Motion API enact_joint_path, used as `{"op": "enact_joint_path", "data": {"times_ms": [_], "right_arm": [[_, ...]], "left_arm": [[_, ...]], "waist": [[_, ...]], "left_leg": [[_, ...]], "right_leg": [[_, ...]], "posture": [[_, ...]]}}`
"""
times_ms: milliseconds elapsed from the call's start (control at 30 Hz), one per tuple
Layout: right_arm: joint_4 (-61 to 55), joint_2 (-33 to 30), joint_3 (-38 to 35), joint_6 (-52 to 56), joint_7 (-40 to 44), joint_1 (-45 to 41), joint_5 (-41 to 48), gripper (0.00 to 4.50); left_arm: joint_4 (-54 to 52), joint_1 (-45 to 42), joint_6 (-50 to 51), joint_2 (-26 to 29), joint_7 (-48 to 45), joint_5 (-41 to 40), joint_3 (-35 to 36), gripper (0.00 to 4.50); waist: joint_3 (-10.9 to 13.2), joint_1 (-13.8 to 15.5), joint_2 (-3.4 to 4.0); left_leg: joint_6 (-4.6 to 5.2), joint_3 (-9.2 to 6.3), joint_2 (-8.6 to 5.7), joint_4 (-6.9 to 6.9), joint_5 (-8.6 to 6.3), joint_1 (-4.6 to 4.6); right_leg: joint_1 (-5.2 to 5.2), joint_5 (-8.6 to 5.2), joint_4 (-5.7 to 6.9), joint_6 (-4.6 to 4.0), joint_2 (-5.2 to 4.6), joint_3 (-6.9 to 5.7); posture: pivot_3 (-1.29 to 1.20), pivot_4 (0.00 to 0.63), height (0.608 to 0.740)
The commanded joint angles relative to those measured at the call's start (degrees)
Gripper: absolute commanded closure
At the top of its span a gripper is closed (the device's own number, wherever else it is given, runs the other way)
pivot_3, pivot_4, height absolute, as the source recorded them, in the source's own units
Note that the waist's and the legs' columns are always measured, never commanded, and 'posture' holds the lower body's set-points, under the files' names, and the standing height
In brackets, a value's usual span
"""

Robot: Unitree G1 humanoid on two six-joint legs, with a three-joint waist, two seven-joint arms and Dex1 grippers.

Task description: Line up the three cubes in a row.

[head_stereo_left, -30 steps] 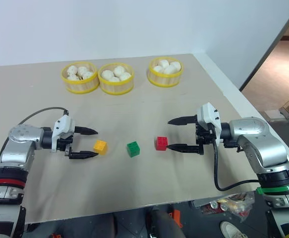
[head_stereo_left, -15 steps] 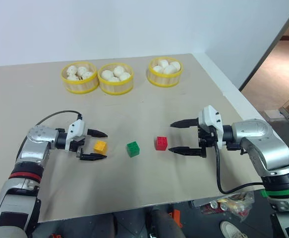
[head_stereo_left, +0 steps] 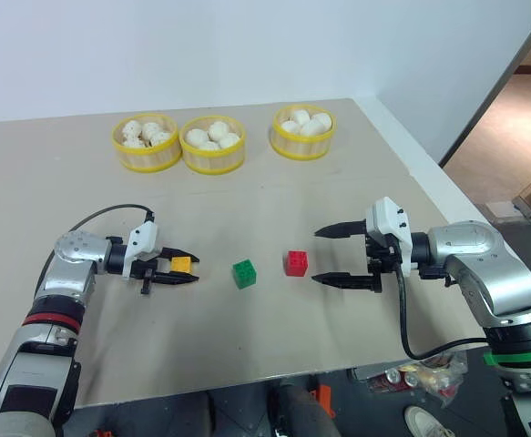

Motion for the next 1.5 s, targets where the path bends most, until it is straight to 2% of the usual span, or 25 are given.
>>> {"op": "enact_joint_path", "data": {"times_ms": [33,133,367,433,700,1100,1167,1200,1367,1500], "right_arm": [[-1.5,-0.4,-1.5,-1.0,0.1,-0.5,0.5,0.0],[-1.2,-0.2,-1.3,-1.3,0.2,-0.7,0.4,0.0],[-0.6,-0.1,-1.0,-1.9,0.3,-1.0,0.1,0.0],[-0.3,0.0,-0.8,-2.0,0.4,-1.2,0.1,0.0],[0.4,0.4,-0.2,-2.1,0.5,-2.3,-0.2,0.0],[0.8,0.8,-0.1,-2.2,0.9,-2.5,-0.4,0.0],[0.8,0.8,-0.2,-2.3,0.9,-2.3,-0.4,0.0],[0.7,0.8,-0.2,-2.2,0.8,-2.3,-0.4,0.0],[-0.1,1.6,-1.0,-0.6,0.0,-2.6,1.2,0.0],[-0.5,2.7,-1.9,1.2,-0.6,-3.3,3.2,0.0]], "left_arm": [[-1.5,0.7,-1.0,1.1,0.3,0.2,0.7,3.12],[-4.9,2.6,-0.4,1.5,1.0,0.0,0.7,3.12],[-28.4,13.9,11.4,1.3,8.5,-3.3,0.1,3.12],[-31.8,15.6,13.7,1.2,10.4,-3.1,-0.4,3.12],[-33.8,17.0,16.7,1.1,15.7,-1.7,-1.2,3.12],[-35.3,17.9,20.6,2.5,14.9,-2.1,-3.6,3.12],[-36.1,17.5,22.5,2.7,15.2,-2.7,-3.2,2.09],[-36.4,17.3,23.2,2.7,15.6,-3.0,-2.8,1.87],[-38.6,17.2,24.5,4.6,15.0,-4.4,-1.1,0.04],[-41.7,16.8,26.0,5.9,15.4,-7.2,1.5,0.04]], "waist": [[0.0,0.0,0.0],[0.0,0.0,0.0],[0.0,0.0,0.0],[0.0,0.0,0.0],[0.0,0.0,0.0],[0.0,0.0,0.01],[0.0,0.0,0.01],[0.0,0.0,0.0],[0.0,0.0,0.0],[0.0,0.0,0.0]], "left_leg": [[0.0,0.0,0.0,0.0,0.0,0.0],[0.0,0.0,0.0,0.0,0.0,0.0],[0.0,0.02,0.03,-0.03,0.0,0.01],[0.0,0.03,0.03,-0.02,0.0,0.02],[0.03,0.01,0.02,-0.01,0.03,0.09],[0.03,0.03,0.01,-0.02,0.03,0.09],[0.03,0.04,0.01,-0.02,0.03,0.09],[0.03,0.03,0.01,-0.02,0.03,0.09],[0.03,0.02,0.01,-0.02,0.03,0.08],[0.03,0.03,0.02,-0.03,0.03,0.07]], "right_leg": [[0.0,0.0,0.0,0.0,0.0,0.0],[0.0,0.0,0.0,0.0,0.0,0.01],[0.0,-0.02,0.0,0.01,-0.02,0.05],[0.0,-0.01,0.0,0.01,-0.02,0.05],[0.04,0.03,0.02,0.0,0.03,0.09],[0.04,0.03,0.02,-0.01,0.02,0.12],[0.04,0.02,0.01,-0.01,0.02,0.12],[0.04,0.02,0.01,-0.01,0.02,0.12],[0.02,0.02,0.01,-0.02,0.03,0.12],[0.02,0.02,0.01,-0.02,0.03,0.12]], "posture": [[0.0,0.15,0.74],[0.0,0.15,0.74],[0.0,0.15,0.74],[0.0,0.15,0.74],[0.0,0.15,0.74],[0.0,0.15,0.74],[0.0,0.15,0.74],[0.0,0.15,0.74],[0.0,0.15,0.74],[0.0,0.15,0.74]]}}
